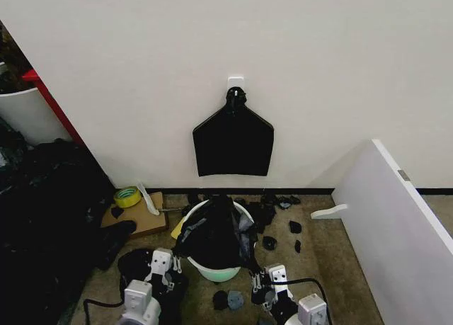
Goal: Place the garbage bag over the trash bin.
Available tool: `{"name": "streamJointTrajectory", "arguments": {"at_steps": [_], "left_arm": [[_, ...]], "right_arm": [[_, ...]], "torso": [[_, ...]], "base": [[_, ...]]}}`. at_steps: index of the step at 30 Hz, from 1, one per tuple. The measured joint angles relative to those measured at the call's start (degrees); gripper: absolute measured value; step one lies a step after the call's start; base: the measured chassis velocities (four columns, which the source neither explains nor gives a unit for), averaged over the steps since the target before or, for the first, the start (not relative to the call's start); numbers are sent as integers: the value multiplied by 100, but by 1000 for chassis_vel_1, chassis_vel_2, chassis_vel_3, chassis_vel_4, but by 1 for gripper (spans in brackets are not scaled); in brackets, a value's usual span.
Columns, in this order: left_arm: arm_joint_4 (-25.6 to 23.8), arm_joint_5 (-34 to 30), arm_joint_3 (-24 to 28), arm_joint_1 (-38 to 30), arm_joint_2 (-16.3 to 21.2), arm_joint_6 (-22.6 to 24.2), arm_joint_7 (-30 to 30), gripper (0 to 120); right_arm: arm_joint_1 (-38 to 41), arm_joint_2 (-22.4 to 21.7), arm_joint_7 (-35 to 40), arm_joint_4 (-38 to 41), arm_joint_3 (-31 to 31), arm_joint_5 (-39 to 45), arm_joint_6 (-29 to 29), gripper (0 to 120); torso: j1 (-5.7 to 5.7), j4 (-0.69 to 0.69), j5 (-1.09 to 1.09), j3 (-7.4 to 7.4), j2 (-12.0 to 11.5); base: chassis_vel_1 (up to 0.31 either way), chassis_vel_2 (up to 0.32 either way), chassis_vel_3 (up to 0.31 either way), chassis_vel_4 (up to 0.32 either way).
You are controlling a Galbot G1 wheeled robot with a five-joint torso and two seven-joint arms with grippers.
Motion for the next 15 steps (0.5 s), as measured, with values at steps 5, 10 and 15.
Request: {"name": "streamJointTrajectory", "arguments": {"at_steps": [5,10,15], "left_arm": [[-122,368,19,202,58,8,-198,0],[-449,383,-32,484,160,310,-552,0],[-597,269,-119,593,255,582,-764,0]], "right_arm": [[-50,11,123,43,-31,27,-122,0],[-52,-15,350,213,-94,173,-492,0],[-26,-48,591,310,-172,350,-936,0]], "torso": [[0,0,1,0,0],[0,1,1,0,0],[0,0,0,0,0]], "base": [[0,0,0,0],[0,0,0,0],[0,0,0,0]]}}
